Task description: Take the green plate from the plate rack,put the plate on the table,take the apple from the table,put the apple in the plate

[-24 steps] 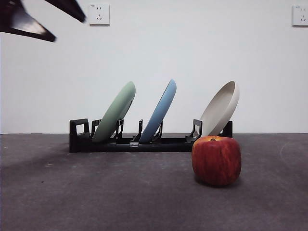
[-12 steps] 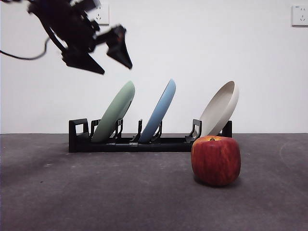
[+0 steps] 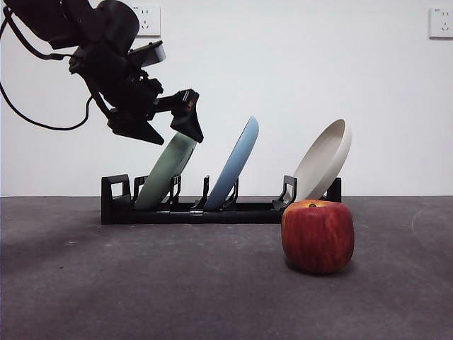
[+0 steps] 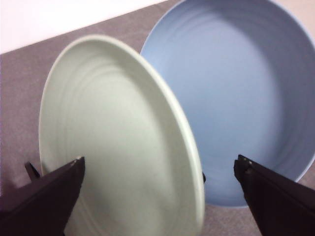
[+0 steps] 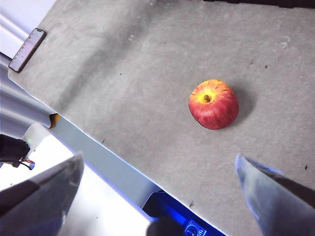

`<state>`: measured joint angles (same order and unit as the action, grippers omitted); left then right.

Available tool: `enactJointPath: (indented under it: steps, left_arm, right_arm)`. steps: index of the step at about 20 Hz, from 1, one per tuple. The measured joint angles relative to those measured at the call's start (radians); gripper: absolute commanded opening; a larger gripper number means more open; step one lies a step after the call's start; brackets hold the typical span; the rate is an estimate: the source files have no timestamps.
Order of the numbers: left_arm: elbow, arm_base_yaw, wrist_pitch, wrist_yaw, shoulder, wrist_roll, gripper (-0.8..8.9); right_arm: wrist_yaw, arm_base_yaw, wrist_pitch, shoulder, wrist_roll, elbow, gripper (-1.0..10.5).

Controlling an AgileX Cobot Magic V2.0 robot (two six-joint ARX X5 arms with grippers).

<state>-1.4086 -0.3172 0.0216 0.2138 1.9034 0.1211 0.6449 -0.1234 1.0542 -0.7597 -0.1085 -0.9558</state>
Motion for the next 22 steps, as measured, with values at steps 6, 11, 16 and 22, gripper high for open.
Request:
enactJointPath:
  steps: [6,11,16,22]
  left_arm:
    - [0.000,0.000,0.000,0.002,0.002,0.002,1.81]
    - [0.000,0.000,0.000,0.075,0.002,0.002,0.12]
    - [0.000,-0.003,-0.005,0.094,0.002,0.001,-0.06]
    - [-0.002,-0.002,-0.004,0.097,0.002,0.000,-0.06]
  right_arm:
    - [0.000,0.000,0.000,0.000,0.000,0.000,6.0]
    - [0.000,0.000,0.000,0.000,0.000,0.000,6.0]
    - [0.000,0.000,0.000,0.000,0.000,0.000,6.0]
    - [0.000,0.000,0.000,0.000,0.000,0.000,6.0]
